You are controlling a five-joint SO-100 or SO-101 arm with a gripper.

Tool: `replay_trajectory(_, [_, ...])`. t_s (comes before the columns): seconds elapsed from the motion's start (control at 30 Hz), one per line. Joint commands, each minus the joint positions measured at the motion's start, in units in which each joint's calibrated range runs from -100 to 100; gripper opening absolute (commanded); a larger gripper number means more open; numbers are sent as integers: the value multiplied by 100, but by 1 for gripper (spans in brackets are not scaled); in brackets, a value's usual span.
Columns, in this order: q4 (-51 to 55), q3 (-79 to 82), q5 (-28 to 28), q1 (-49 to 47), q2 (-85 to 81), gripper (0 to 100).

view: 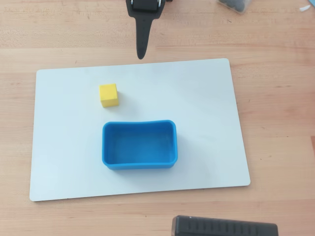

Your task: Pick up yellow cube and drop it in the blue rectangular bin

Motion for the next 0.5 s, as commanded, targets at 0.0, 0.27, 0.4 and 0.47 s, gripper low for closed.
replay_trajectory(0.0, [129,-43,156,-42,-201,0])
replay_trajectory(0.27, [129,-43,156,52,-201,0])
replay_trajectory(0.4, [71,-125,259,164,-118,0])
replay_trajectory(0.47, [55,-298,322,327,124,0])
